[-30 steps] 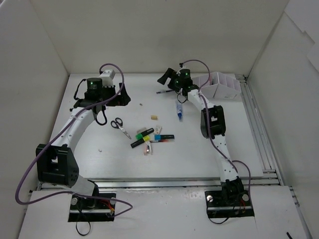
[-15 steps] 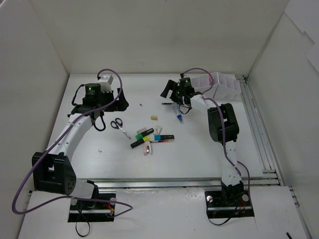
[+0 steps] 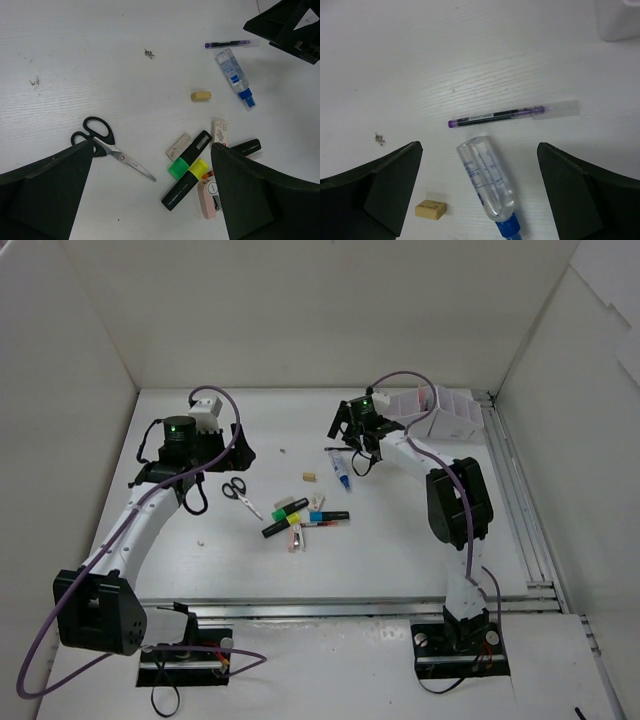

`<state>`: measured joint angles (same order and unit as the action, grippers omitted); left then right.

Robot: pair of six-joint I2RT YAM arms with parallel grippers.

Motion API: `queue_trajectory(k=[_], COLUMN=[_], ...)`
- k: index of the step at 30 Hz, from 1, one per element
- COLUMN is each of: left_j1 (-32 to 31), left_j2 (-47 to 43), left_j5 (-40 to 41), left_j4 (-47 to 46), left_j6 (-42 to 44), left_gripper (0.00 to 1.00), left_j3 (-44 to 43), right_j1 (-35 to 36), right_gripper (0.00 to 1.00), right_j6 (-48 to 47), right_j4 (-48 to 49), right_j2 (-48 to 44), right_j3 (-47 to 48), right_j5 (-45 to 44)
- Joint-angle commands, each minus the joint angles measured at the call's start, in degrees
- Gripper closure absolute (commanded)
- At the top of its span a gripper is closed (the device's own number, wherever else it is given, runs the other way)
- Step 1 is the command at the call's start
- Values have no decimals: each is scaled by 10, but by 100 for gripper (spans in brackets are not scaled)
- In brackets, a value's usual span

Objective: Sort the stationery into containers

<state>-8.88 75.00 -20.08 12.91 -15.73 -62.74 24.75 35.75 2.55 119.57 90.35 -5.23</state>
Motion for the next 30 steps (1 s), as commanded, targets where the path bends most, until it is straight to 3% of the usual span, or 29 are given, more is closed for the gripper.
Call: queue_trajectory(k=[1,5,14,16,19,21,24,30], left_j1=[0,0,5,5,12,17,22,33], left_j2=[-19,-12,-4,-5,-6,-13,-34,-85], left_j5=[-5,-8,-14,-17,-19,-17,-16,-4], left_j4=[-35,-36,-37,-39,-39,-39,-49,-63], left_j6=[-8,-7,-10,-12,-19,-24,-35,-39], left_gripper=[0,1,0,1,1,1,1,1], left_j3=[-5,-10,-14,-14,-12,-9,4,31], right_j1=[-2,-14,-30,-28,-28,-31,-42,-53], right_gripper=[2,2,2,7,29,65,66,46], right_j6=[113,183,223,218,211,208,202,198], right_j4=[-83,-176,-322,-344,-373,-391,-418,-446], right_j2=[-23,48,167,182,187,188,195,209], right_j3=[48,133,298,323,342,344,344,342], right_j5=[-123,-95,-91,-87,-93,-102,-98,-79])
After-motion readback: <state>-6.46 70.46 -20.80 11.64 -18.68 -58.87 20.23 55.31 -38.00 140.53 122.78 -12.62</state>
